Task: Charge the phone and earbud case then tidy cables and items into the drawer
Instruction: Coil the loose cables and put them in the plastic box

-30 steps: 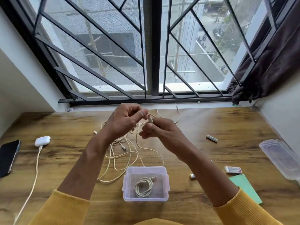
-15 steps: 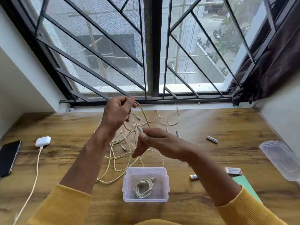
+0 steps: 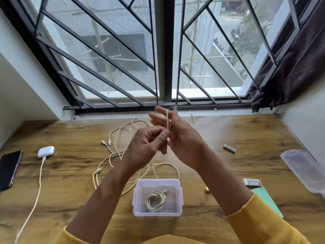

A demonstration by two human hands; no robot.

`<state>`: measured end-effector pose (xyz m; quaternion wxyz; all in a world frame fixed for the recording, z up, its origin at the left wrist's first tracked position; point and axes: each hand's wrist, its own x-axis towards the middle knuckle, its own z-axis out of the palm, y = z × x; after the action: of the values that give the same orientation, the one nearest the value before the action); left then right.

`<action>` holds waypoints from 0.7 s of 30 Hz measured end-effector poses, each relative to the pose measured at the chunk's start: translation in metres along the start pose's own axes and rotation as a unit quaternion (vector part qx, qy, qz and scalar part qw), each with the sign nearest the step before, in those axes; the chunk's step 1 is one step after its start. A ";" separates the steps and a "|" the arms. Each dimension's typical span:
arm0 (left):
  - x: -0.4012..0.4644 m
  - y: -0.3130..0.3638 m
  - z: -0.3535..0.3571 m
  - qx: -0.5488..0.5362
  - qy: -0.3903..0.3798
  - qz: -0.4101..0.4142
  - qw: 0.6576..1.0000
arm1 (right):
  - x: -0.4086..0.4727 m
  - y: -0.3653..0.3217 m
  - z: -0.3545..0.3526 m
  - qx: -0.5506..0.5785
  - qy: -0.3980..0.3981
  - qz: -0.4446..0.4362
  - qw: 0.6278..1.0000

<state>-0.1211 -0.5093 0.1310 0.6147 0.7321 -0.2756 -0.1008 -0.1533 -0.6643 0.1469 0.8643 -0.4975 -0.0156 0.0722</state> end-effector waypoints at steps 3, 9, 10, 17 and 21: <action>-0.007 -0.008 0.005 -0.034 -0.010 -0.008 0.999 | -0.001 -0.013 0.004 0.053 -0.028 -0.014 0.998; -0.002 -0.033 -0.011 0.005 0.031 -0.081 0.996 | -0.001 -0.036 0.001 0.036 -0.108 -0.076 0.991; 0.001 -0.035 -0.014 0.007 0.046 -0.086 0.995 | -0.002 -0.039 0.001 0.005 -0.126 -0.075 0.989; 0.033 -0.006 -0.038 0.018 0.082 -0.020 0.996 | -0.019 -0.035 0.001 -0.296 -0.263 0.061 0.916; 0.043 0.011 -0.046 0.095 0.040 0.000 0.995 | -0.015 -0.015 -0.003 -0.372 -0.130 0.112 0.912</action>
<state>-0.0655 -0.4939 0.1597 0.5530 0.7906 -0.2590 -0.0444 -0.1663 -0.6763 0.1592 0.5931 -0.7679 -0.0980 0.2211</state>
